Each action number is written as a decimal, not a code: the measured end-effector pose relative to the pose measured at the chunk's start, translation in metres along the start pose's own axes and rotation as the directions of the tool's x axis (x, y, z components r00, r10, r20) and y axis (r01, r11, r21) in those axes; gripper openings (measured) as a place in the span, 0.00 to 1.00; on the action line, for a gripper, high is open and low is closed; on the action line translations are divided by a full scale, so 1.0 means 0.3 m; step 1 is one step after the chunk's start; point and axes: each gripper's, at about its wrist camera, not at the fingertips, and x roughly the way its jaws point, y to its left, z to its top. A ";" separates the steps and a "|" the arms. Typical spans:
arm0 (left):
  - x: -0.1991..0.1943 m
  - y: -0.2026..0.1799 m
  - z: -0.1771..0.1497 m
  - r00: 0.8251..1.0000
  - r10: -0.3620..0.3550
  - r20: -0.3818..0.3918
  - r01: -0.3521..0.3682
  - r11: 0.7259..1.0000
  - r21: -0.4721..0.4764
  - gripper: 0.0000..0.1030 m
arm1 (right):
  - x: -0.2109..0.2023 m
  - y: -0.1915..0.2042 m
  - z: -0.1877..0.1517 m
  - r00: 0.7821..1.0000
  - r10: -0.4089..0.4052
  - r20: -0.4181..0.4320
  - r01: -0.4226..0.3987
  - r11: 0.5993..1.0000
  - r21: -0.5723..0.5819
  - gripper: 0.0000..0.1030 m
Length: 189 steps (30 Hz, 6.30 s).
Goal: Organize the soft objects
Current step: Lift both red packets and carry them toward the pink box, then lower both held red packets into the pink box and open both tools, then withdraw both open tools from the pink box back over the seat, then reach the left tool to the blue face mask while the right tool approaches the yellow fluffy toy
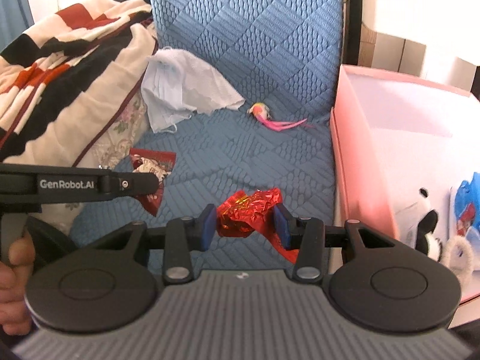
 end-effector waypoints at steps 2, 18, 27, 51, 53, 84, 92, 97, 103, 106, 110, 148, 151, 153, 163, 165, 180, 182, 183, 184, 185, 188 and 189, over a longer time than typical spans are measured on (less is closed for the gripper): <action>-0.010 -0.013 0.011 1.000 0.003 0.002 -0.003 1.000 0.006 0.29 | -0.016 -0.007 0.014 1.000 0.003 0.012 -0.003 1.000 0.005 0.43; -0.096 -0.134 0.130 0.998 -0.031 0.055 0.031 1.000 -0.003 0.29 | -0.133 -0.115 0.154 0.996 0.008 0.089 -0.012 0.999 0.036 0.43; -0.122 -0.257 0.199 0.992 -0.092 0.086 0.094 0.995 -0.019 0.29 | -0.208 -0.170 0.221 0.990 0.004 0.138 -0.008 1.000 0.027 0.43; -0.109 -0.617 0.215 0.981 -0.170 0.092 0.167 0.985 0.040 0.29 | -0.395 -0.461 0.255 0.983 -0.074 0.166 0.064 0.996 0.064 0.43; -0.077 -0.633 0.197 0.983 -0.171 0.073 0.169 0.985 0.041 0.29 | -0.387 -0.493 0.235 0.986 -0.080 0.149 0.069 0.995 0.076 0.43; 0.162 -0.717 0.043 0.988 -0.100 -0.116 0.112 0.988 0.104 0.47 | -0.208 -0.691 0.005 0.995 -0.083 -0.059 0.092 0.978 0.188 0.44; 0.084 -0.716 0.072 0.994 -0.098 -0.048 0.103 0.986 0.129 0.52 | -0.258 -0.691 0.034 0.996 -0.088 -0.021 0.091 0.977 0.191 0.48; 0.001 -0.702 0.105 0.995 -0.101 0.016 0.098 0.985 0.141 0.52 | -0.301 -0.665 0.061 0.996 -0.084 0.029 0.078 0.981 0.178 0.48; -0.106 -0.669 0.131 0.989 -0.113 0.097 0.097 0.983 0.153 0.52 | -0.349 -0.609 0.095 0.991 -0.087 0.098 0.071 0.985 0.158 0.48; -0.146 -0.649 0.139 0.985 -0.118 0.127 0.098 0.983 0.153 0.52 | -0.371 -0.579 0.107 0.989 -0.077 0.128 0.055 0.985 0.164 0.48; -0.172 -0.605 0.138 0.979 -0.128 0.158 0.106 0.985 0.137 0.52 | -0.373 -0.532 0.110 0.987 -0.085 0.136 0.064 0.987 0.148 0.48; -0.175 -0.225 0.003 0.979 -0.043 0.200 0.023 0.994 0.103 0.52 | -0.187 -0.157 -0.017 0.990 -0.010 0.139 0.007 1.000 0.019 0.48; -0.179 -0.199 -0.006 0.977 -0.046 0.206 0.027 0.995 0.093 0.52 | -0.168 -0.141 -0.036 0.992 -0.014 0.123 0.010 1.000 0.028 0.48; -0.183 -0.180 -0.009 0.975 -0.056 0.215 0.037 0.995 0.089 0.52 | -0.157 -0.130 -0.045 0.994 -0.013 0.112 0.010 0.999 0.030 0.48; -0.143 -0.072 -0.025 0.975 -0.004 0.221 -0.010 0.998 0.063 0.52 | -0.119 -0.091 -0.040 0.995 -0.026 0.094 0.026 1.000 0.008 0.48; -0.135 -0.054 -0.024 0.973 0.010 0.229 -0.025 0.998 0.061 0.52 | -0.116 -0.086 -0.037 0.995 -0.024 0.093 0.023 1.000 0.009 0.48; 0.008 0.076 0.024 0.962 0.109 0.252 -0.127 0.990 0.054 0.52 | -0.002 -0.053 0.012 0.989 0.025 0.144 -0.035 0.997 0.068 0.48; 0.032 0.101 0.042 0.960 0.135 0.247 -0.146 0.989 0.023 0.52 | 0.013 -0.043 0.019 0.987 0.031 0.155 -0.041 0.998 0.057 0.48; 0.042 0.114 0.050 0.958 0.148 0.244 -0.154 0.988 0.007 0.52 | 0.024 -0.038 0.025 0.987 0.033 0.155 -0.042 0.998 0.050 0.48; 0.054 0.125 0.057 0.959 0.150 0.241 -0.154 0.988 -0.003 0.52 | 0.036 -0.033 0.030 0.987 0.035 0.157 -0.042 0.998 0.039 0.48; 0.067 0.135 0.065 0.959 0.153 0.240 -0.155 0.988 -0.010 0.52 | 0.046 -0.029 0.034 0.987 0.034 0.159 -0.039 0.999 0.030 0.48; 0.119 0.154 0.093 0.955 0.183 0.235 -0.185 0.983 -0.011 0.52 | 0.081 -0.023 0.050 0.987 0.030 0.156 -0.030 1.000 0.001 0.48; 0.138 0.159 0.104 0.954 0.193 0.231 -0.195 0.981 -0.012 0.52 | 0.093 -0.023 0.056 0.987 0.029 0.158 -0.028 1.000 -0.007 0.48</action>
